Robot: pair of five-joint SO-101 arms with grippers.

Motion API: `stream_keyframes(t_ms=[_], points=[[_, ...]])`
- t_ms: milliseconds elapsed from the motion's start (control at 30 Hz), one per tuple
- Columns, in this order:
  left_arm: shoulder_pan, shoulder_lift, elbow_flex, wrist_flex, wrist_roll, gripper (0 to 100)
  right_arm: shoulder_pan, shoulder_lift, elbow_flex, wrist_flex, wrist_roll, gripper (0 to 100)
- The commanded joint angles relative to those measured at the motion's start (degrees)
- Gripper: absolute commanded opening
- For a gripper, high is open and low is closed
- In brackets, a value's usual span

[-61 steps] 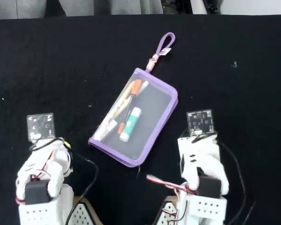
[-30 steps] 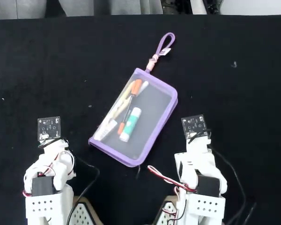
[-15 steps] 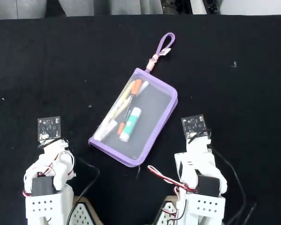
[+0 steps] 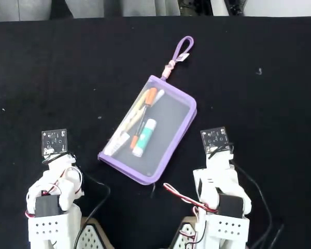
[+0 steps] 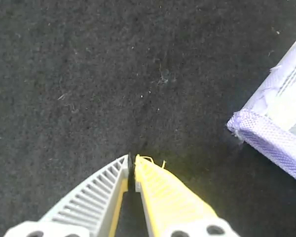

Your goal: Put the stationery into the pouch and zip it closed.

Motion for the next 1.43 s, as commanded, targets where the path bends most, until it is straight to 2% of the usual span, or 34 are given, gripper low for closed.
stream_keyframes(t_ms=[0,1400], points=[[-0.22,-0.26,1.27,0.18,-0.26,3,0.53,-4.88,-0.22,0.35,-0.18,1.2],[-0.22,-0.26,1.27,0.18,-0.26,3,0.53,-4.88,-0.22,0.35,-0.18,1.2]])
